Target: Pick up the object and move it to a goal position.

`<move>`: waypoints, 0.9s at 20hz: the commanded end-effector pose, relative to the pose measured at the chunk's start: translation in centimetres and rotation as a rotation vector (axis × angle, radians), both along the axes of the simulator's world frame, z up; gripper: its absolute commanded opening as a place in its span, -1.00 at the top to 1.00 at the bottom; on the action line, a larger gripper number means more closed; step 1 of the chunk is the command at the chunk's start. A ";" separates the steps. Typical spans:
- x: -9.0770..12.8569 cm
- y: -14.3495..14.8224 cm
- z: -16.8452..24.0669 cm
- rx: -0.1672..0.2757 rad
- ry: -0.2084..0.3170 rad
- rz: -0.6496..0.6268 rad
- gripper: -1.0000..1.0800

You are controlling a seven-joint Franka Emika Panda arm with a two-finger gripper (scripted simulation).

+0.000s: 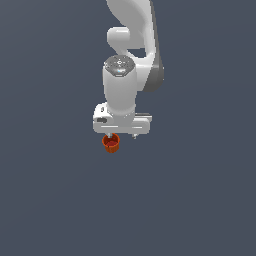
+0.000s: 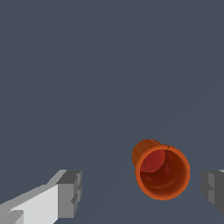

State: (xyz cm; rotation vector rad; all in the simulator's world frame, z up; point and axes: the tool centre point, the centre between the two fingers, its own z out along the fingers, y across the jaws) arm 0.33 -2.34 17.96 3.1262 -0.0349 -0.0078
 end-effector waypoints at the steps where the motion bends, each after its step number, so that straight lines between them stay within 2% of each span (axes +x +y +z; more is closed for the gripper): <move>1: 0.0 0.0 0.0 0.000 0.000 0.000 -0.23; 7: 0.4 -1.5 1.1 -0.012 -0.023 -0.012 -0.23; 18: 0.0 -2.0 0.3 -0.023 -0.036 -0.066 -0.23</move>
